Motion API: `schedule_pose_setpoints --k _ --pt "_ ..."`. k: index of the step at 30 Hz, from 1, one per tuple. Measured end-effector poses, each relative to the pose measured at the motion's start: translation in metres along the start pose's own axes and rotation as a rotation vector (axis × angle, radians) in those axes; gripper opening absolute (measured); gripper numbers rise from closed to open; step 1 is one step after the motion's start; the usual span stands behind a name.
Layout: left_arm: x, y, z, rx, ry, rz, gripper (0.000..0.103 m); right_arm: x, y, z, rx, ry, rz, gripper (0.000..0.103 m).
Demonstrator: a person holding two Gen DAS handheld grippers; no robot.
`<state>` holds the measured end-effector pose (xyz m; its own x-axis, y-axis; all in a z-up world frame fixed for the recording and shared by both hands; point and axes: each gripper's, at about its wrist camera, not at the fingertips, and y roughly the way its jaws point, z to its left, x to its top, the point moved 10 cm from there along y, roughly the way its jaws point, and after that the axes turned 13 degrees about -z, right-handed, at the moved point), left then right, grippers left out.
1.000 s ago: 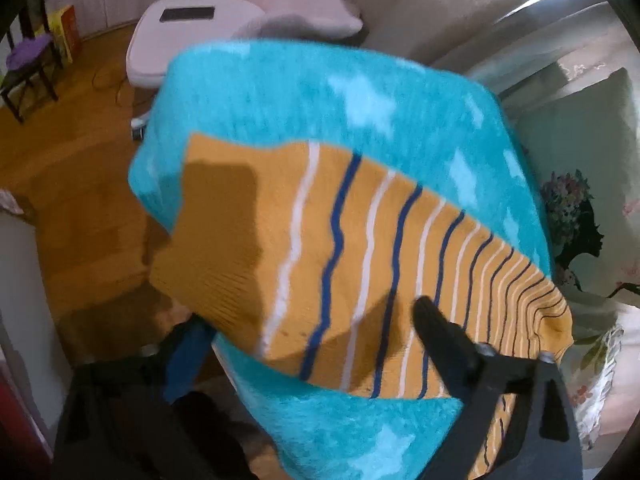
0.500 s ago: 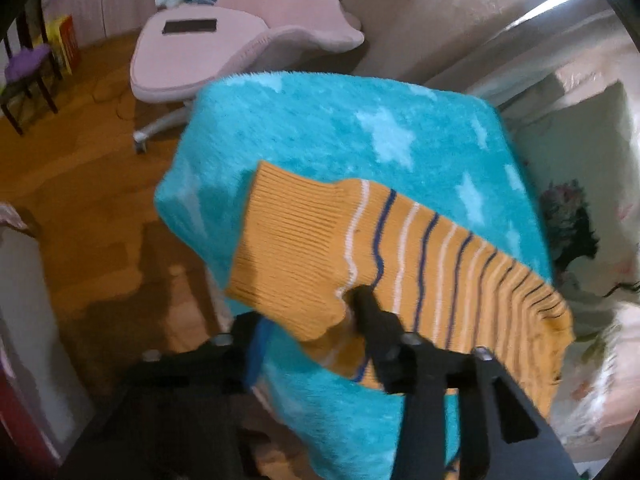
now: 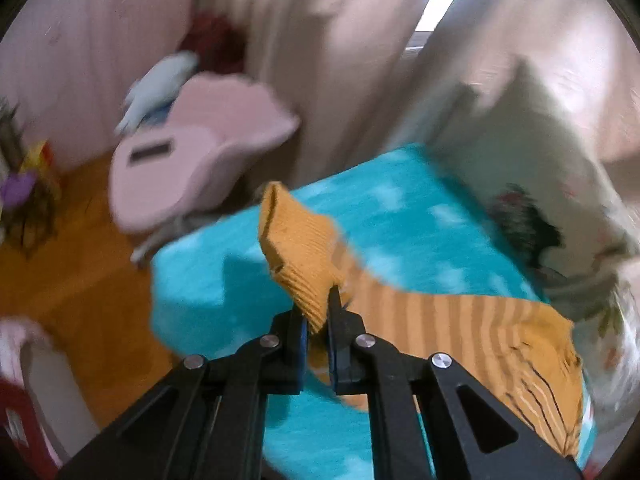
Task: Fold small clothes
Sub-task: 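Fold the held sleeve across the sweater body and open the left gripper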
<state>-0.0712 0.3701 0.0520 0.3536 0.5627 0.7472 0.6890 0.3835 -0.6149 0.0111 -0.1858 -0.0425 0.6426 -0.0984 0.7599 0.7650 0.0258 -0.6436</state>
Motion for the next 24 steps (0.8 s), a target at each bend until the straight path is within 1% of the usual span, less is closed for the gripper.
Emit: schedule_pose_setpoints --k 1,2,3,4,6,7,8,9,10,11,12,14,15,16,18,20,22,23,24 --pt "0.004 -0.003 -0.015 -0.025 0.025 -0.010 0.007 -0.001 -0.003 -0.009 -0.005 0.014 -0.003 0.063" --pt "0.007 -0.010 -0.046 -0.079 0.072 -0.022 0.007 -0.002 -0.005 -0.016 -0.009 0.026 -0.004 0.063" --pt "0.007 -0.014 -0.068 -0.118 0.101 -0.027 0.007 -0.004 -0.007 -0.026 -0.016 0.043 -0.005 0.063" --pt "0.004 -0.020 -0.102 -0.180 0.140 -0.029 0.007 -0.006 -0.009 -0.034 -0.021 0.055 -0.004 0.063" --pt "-0.008 -0.030 -0.155 -0.280 0.200 -0.016 0.007 -0.010 -0.012 -0.051 -0.032 0.081 -0.003 0.063" --pt "-0.020 -0.035 -0.191 -0.346 0.236 0.002 0.007 -0.013 -0.015 -0.061 -0.039 0.097 -0.001 0.063" --pt "-0.032 -0.039 -0.216 -0.393 0.260 0.021 0.007 -0.015 -0.016 -0.069 -0.045 0.109 0.000 0.063" --pt "-0.051 -0.045 -0.251 -0.455 0.291 0.051 0.007 -0.018 -0.019 -0.079 -0.053 0.125 0.001 0.063" --pt "-0.062 -0.049 -0.270 -0.489 0.307 0.069 0.007 -0.020 -0.022 -0.087 -0.060 0.132 0.001 0.063" --pt "-0.086 -0.054 -0.304 -0.549 0.342 0.101 0.007 -0.022 -0.025 -0.095 -0.069 0.139 0.001 0.063" --pt "-0.100 -0.059 -0.321 -0.579 0.366 0.119 0.007 -0.024 -0.027 -0.103 -0.078 0.145 0.000 0.063" --pt "-0.144 -0.067 -0.369 -0.653 0.421 0.186 0.007 -0.028 -0.033 -0.120 -0.100 0.157 0.002 0.063" --pt "-0.171 -0.070 -0.394 -0.697 0.450 0.232 0.007 -0.030 -0.036 -0.130 -0.111 0.162 0.005 0.063" --pt "-0.187 -0.070 -0.408 -0.720 0.474 0.261 0.007 -0.031 -0.038 -0.136 -0.120 0.164 0.008 0.063" --pt "-0.237 -0.070 -0.436 -0.755 0.554 0.342 0.009 -0.033 -0.040 -0.147 -0.138 0.163 0.012 0.063" --pt "-0.268 -0.070 -0.439 -0.748 0.586 0.411 0.011 -0.032 -0.042 -0.157 -0.147 0.160 0.012 0.063" --pt "-0.281 -0.073 -0.432 -0.762 0.560 0.474 0.017 -0.028 -0.042 -0.161 -0.142 0.163 0.007 0.063" --pt "-0.281 -0.076 -0.426 -0.762 0.554 0.480 0.030 -0.024 -0.042 -0.161 -0.131 0.167 0.000 0.063" --pt "-0.278 -0.077 -0.419 -0.752 0.552 0.474 0.047 -0.021 -0.040 -0.159 -0.122 0.169 -0.004 0.063"
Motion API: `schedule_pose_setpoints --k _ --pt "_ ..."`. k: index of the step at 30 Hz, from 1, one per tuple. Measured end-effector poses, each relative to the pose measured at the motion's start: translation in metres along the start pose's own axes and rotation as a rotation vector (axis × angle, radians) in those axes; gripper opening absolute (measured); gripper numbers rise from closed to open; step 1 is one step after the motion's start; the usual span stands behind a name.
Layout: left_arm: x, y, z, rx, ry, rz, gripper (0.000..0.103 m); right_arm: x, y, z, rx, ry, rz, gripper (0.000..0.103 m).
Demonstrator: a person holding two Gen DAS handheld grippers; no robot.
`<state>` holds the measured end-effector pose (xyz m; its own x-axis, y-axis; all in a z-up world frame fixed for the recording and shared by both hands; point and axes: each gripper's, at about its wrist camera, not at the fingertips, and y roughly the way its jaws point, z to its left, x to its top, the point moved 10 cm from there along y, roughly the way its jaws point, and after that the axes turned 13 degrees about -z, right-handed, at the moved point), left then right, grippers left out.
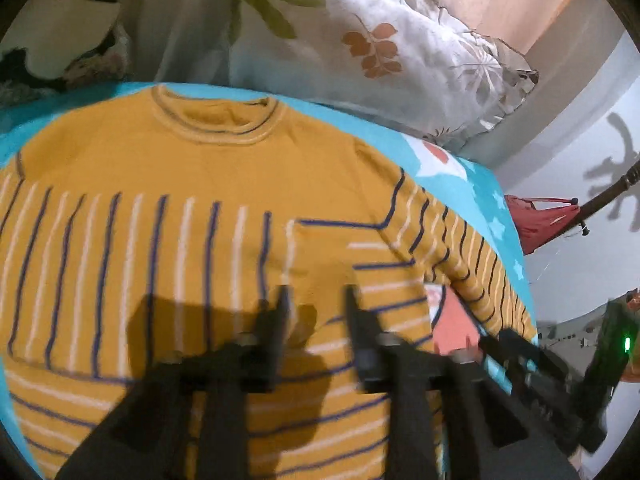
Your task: Fold small clothes
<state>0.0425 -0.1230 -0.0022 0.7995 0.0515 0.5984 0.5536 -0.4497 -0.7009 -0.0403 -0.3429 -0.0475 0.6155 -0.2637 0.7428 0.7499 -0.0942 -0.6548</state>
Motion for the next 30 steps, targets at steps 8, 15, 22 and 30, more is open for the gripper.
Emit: schedule_pose_setpoints --k 8,15,22,30 --pt "-0.005 -0.068 0.093 0.189 -0.136 -0.061 0.062 0.018 0.037 0.082 0.223 -0.003 0.022 0.069" --pt "-0.023 -0.109 0.145 0.309 -0.191 -0.099 0.063 0.003 0.096 0.143 0.292 -0.023 0.146 0.047" --pt "-0.032 -0.119 0.166 0.375 -0.193 -0.103 0.063 0.026 0.099 0.117 0.173 -0.024 0.082 0.005" --pt "-0.040 -0.096 0.135 0.327 -0.146 -0.046 0.063 0.011 0.071 0.033 0.188 0.233 0.086 0.024"
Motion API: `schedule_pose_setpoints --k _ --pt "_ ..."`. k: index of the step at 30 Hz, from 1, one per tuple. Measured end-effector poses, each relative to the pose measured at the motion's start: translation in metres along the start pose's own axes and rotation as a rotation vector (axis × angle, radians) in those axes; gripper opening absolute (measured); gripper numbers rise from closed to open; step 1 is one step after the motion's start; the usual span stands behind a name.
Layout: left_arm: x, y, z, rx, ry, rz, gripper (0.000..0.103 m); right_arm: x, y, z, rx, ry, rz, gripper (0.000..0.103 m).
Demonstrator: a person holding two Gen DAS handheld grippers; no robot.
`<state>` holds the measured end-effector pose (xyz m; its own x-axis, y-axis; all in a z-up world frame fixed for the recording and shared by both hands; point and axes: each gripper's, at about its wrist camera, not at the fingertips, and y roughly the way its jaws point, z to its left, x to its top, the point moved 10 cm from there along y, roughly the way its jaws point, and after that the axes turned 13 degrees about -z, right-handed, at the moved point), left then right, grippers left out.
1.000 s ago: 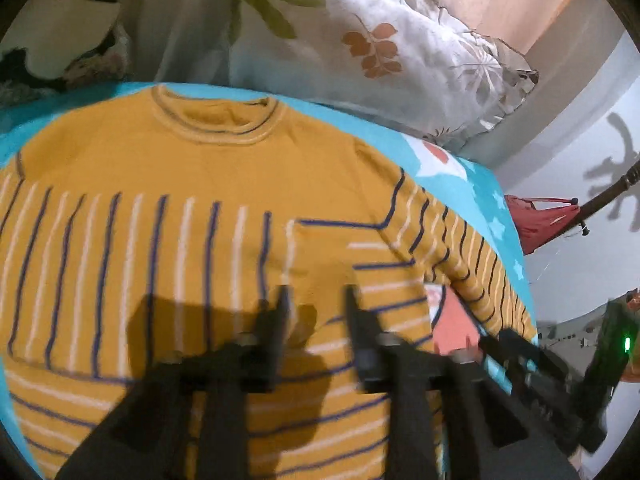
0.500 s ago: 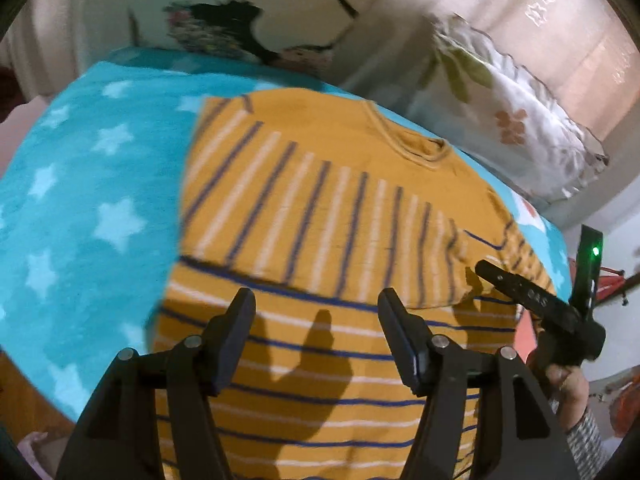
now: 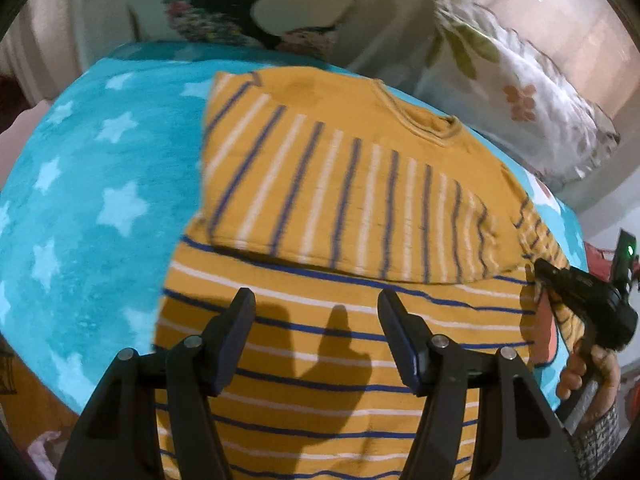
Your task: Fold small clothes
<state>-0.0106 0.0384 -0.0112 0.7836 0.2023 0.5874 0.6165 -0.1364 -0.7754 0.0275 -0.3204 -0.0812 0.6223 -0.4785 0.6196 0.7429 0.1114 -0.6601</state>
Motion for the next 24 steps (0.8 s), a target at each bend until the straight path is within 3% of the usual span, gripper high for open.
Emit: schedule_pose_setpoints --k 1,3,6,10,16,22,23,24 --pt "-0.001 0.000 -0.009 -0.012 0.012 0.002 0.063 -0.002 -0.011 -0.013 -0.002 0.035 -0.014 0.040" --pt "-0.003 0.002 -0.024 -0.034 0.036 0.006 0.063 -0.007 -0.035 -0.046 -0.007 0.126 -0.049 0.049" --pt "-0.008 0.005 -0.045 -0.064 0.057 0.024 0.063 -0.020 -0.076 -0.111 -0.034 0.298 -0.087 0.050" --pt "-0.019 0.009 -0.073 -0.095 0.090 0.051 0.063 -0.045 -0.135 -0.200 -0.153 0.480 -0.177 0.053" --pt "-0.030 0.004 -0.104 -0.119 0.145 0.056 0.063 -0.055 -0.192 -0.294 -0.220 0.680 -0.285 0.055" --pt "-0.040 -0.003 -0.112 -0.115 0.174 0.067 0.063 -0.028 -0.186 -0.321 -0.266 0.675 -0.339 0.054" --pt "-0.040 -0.004 -0.110 -0.110 0.175 0.065 0.063 -0.022 -0.183 -0.323 -0.274 0.671 -0.342 0.051" --pt "-0.040 -0.006 -0.106 -0.104 0.171 0.063 0.063 -0.018 -0.178 -0.320 -0.269 0.669 -0.341 0.036"
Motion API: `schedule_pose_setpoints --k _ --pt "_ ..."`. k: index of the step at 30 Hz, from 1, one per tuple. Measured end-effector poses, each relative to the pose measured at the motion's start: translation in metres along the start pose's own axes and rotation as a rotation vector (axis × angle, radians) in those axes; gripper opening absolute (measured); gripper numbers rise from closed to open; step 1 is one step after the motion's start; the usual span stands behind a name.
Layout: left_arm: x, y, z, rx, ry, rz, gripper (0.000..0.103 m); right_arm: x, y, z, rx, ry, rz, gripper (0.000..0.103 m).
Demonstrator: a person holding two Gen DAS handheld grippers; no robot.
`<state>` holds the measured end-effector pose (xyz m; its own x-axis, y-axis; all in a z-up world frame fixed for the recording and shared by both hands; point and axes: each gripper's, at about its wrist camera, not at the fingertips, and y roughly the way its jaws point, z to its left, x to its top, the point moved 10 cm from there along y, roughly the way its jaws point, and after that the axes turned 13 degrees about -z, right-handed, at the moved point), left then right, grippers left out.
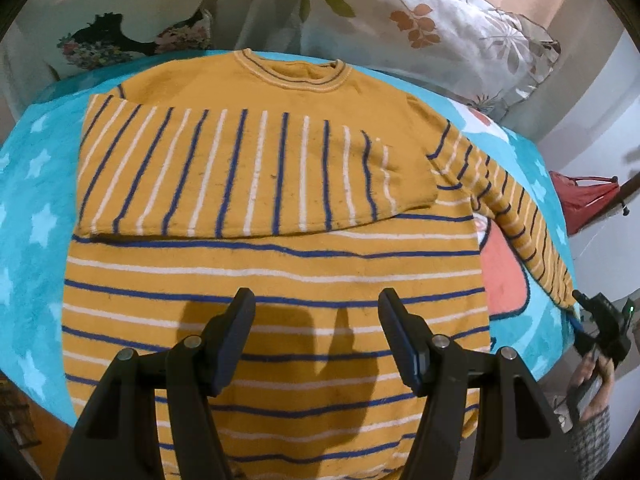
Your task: Fold small clothes
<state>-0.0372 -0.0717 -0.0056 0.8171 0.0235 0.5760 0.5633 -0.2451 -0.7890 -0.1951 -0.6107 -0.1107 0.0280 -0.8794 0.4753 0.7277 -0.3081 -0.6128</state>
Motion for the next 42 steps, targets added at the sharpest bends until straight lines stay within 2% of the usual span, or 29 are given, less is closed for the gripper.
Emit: schedule_pose_setpoints --k 1,3,5,7,11,14,17,20,24,27,30,33,36,39,40,42 --pt "0.000 -0.002 0.006 0.007 -0.009 -0.003 0.063 0.002 0.007 0.003 0.014 0.001 0.015 0.017" --pt "0.002 -0.005 0.018 0.021 -0.031 -0.009 0.063 0.008 0.013 0.013 0.022 0.002 0.024 0.008" --pt "0.006 -0.012 0.037 0.042 -0.063 -0.031 0.063 0.015 0.007 0.034 0.062 -0.017 0.012 0.007" --pt "0.012 -0.017 0.058 0.063 -0.097 -0.054 0.063 0.016 0.001 0.073 0.132 -0.058 0.019 0.007" --pt "0.018 -0.024 0.096 0.085 -0.175 -0.080 0.063 -0.017 -0.007 0.182 0.322 -0.161 0.103 0.007" --pt "0.019 -0.027 0.123 0.101 -0.222 -0.095 0.063 -0.071 -0.012 0.273 0.461 -0.268 0.196 0.007" --pt "0.015 -0.031 0.150 0.119 -0.260 -0.100 0.063 -0.146 -0.012 0.357 0.573 -0.391 0.310 0.006" --pt "0.007 -0.036 0.176 0.144 -0.292 -0.104 0.063 -0.223 -0.010 0.418 0.641 -0.481 0.416 0.006" --pt "-0.003 -0.042 0.213 0.180 -0.340 -0.107 0.063 -0.333 -0.002 0.477 0.689 -0.581 0.564 0.006" --pt "-0.016 -0.046 0.237 0.214 -0.376 -0.101 0.063 -0.403 0.004 0.498 0.697 -0.666 0.650 0.006" --pt "-0.028 -0.048 0.257 0.239 -0.417 -0.089 0.063 -0.455 0.007 0.499 0.687 -0.739 0.712 0.006" --pt "-0.037 -0.048 0.272 0.256 -0.448 -0.085 0.063 -0.499 0.013 0.493 0.665 -0.837 0.753 0.006" --pt "-0.041 -0.047 0.281 0.262 -0.464 -0.081 0.063 -0.525 0.016 0.485 0.644 -0.882 0.780 0.010" --pt "-0.041 -0.045 0.285 0.265 -0.466 -0.079 0.063 -0.541 0.018 0.485 0.642 -0.885 0.796 0.019" --pt "-0.041 -0.044 0.284 0.262 -0.465 -0.077 0.063 -0.545 0.009 0.484 0.651 -0.890 0.797 0.032" --pt "-0.040 -0.042 0.284 0.255 -0.464 -0.073 0.063 -0.547 -0.001 0.488 0.676 -0.893 0.802 0.045"
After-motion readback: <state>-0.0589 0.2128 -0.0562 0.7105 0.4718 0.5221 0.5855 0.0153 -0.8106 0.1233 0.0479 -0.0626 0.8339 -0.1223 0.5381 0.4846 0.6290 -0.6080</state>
